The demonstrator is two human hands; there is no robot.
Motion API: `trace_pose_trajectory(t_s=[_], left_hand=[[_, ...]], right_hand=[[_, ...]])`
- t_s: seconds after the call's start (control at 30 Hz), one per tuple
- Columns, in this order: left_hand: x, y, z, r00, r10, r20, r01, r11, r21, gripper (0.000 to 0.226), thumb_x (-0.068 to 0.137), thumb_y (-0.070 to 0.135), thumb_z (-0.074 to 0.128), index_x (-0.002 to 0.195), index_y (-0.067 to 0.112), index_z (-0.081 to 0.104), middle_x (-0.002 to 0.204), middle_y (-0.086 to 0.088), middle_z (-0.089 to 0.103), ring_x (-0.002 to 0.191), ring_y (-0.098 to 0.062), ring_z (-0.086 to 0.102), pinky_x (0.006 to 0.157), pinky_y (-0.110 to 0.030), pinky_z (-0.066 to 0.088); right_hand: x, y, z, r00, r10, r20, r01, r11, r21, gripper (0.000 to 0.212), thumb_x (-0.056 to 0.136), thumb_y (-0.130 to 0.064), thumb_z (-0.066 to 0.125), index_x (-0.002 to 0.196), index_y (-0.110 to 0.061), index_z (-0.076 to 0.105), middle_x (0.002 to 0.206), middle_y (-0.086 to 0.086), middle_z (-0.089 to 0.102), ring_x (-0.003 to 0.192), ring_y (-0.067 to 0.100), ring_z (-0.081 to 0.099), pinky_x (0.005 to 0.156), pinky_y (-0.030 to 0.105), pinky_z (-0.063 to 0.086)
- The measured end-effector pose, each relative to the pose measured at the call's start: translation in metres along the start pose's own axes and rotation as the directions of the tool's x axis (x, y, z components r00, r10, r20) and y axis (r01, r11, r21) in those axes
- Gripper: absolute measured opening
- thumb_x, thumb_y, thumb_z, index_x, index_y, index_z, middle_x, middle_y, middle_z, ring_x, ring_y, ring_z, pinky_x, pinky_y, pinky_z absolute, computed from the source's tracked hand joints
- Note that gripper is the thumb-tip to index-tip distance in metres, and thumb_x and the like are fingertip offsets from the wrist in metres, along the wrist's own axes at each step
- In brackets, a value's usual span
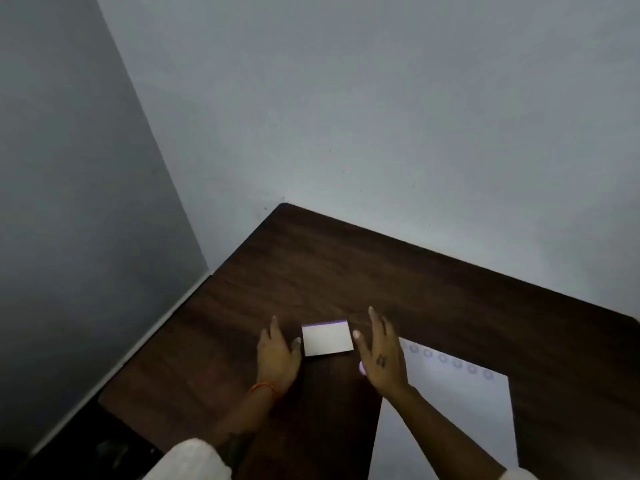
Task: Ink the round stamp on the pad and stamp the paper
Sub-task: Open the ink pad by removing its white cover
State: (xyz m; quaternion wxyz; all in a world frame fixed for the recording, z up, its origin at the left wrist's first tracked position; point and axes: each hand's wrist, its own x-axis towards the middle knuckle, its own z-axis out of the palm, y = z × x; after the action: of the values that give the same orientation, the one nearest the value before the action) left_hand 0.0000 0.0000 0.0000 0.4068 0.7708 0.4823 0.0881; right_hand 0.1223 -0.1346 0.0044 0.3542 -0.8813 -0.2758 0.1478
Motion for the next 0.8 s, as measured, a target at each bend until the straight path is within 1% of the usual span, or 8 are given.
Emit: trace_pose_trajectory(t_s=[0.07,0.13,0.23,0.4,0.53,0.67,0.73,0.8], left_hand=[[0.004,-0.001,0.003,1.000,-0.022,0.006,0.022,1.000,-0.009,0.062,0.088,0.021,0.059,0.139,0.002,0.030,0.141,-0.024,0.037,0.126,-0.039,0.044,0.108,-0.046,0.037],[0.004,0.000,0.005,0.999,-0.018,0.044,0.017,1.000,0.012,0.053,0.087,0.020,0.059,0.134,0.002,0.041,0.135,-0.022,0.044,0.117,-0.036,0.051,0.103,-0.042,0.041],[0.003,0.002,0.012,0.996,-0.001,0.093,0.000,1.000,0.017,0.045,0.086,0.020,0.060,0.128,0.006,0.049,0.127,-0.019,0.050,0.108,-0.033,0.056,0.097,-0.037,0.044],[0.002,0.006,0.017,0.989,0.015,0.147,-0.024,0.998,0.063,0.049,0.088,0.022,0.058,0.134,0.015,0.044,0.130,-0.018,0.049,0.112,-0.031,0.055,0.101,-0.037,0.043],[-0.001,0.008,0.019,0.991,0.023,0.132,-0.032,0.997,0.065,0.050,0.088,0.023,0.057,0.135,0.016,0.042,0.129,-0.017,0.049,0.112,-0.029,0.054,0.100,-0.037,0.042],[-0.004,0.015,0.016,0.993,0.021,0.116,-0.028,0.998,0.059,0.050,0.089,0.025,0.055,0.135,0.013,0.040,0.131,-0.016,0.046,0.110,-0.028,0.055,0.101,-0.037,0.042],[-0.004,0.019,0.012,0.995,0.034,0.093,-0.038,0.998,0.043,0.051,0.090,0.025,0.055,0.136,0.012,0.039,0.131,-0.015,0.045,0.108,-0.027,0.055,0.101,-0.036,0.042],[-0.006,0.021,0.005,0.996,0.061,0.060,-0.062,0.998,0.026,0.050,0.089,0.024,0.056,0.136,0.012,0.041,0.128,-0.014,0.046,0.107,-0.027,0.055,0.100,-0.036,0.042]], right_hand=[[0.005,0.003,0.006,0.999,0.042,0.020,-0.042,0.999,0.011,0.052,0.093,-0.034,0.048,0.140,-0.017,0.033,0.146,0.010,0.039,0.131,0.027,0.043,0.107,0.038,0.042],[0.007,0.005,0.011,0.993,0.089,0.072,-0.089,0.996,-0.012,0.049,0.092,-0.030,0.052,0.137,-0.015,0.039,0.139,0.011,0.048,0.127,0.026,0.045,0.104,0.037,0.042],[0.009,0.004,0.017,0.991,0.113,0.077,-0.109,0.992,-0.058,0.047,0.090,-0.028,0.056,0.133,-0.015,0.045,0.128,0.011,0.056,0.117,0.025,0.052,0.098,0.036,0.046],[0.010,0.000,0.024,0.990,0.114,0.079,-0.102,0.985,-0.137,0.036,0.090,-0.029,0.056,0.122,-0.015,0.056,0.125,0.008,0.060,0.114,0.024,0.056,0.096,0.033,0.048],[0.010,-0.003,0.025,0.994,0.097,0.057,-0.085,0.979,-0.184,0.036,0.089,-0.031,0.057,0.119,-0.013,0.059,0.123,0.008,0.063,0.112,0.023,0.057,0.097,0.032,0.048],[0.009,-0.010,0.023,0.999,0.050,-0.016,-0.053,0.972,-0.228,0.037,0.088,-0.033,0.056,0.120,-0.013,0.059,0.122,0.007,0.064,0.111,0.023,0.056,0.097,0.032,0.048],[0.008,-0.015,0.022,0.999,0.019,-0.050,-0.030,0.973,-0.230,0.037,0.088,-0.032,0.056,0.120,-0.013,0.059,0.120,0.007,0.064,0.110,0.023,0.055,0.093,0.031,0.049],[0.005,-0.021,0.020,0.997,0.009,-0.074,-0.022,0.981,-0.191,0.036,0.088,-0.031,0.056,0.119,-0.012,0.060,0.118,0.008,0.064,0.108,0.022,0.056,0.088,0.030,0.050]])
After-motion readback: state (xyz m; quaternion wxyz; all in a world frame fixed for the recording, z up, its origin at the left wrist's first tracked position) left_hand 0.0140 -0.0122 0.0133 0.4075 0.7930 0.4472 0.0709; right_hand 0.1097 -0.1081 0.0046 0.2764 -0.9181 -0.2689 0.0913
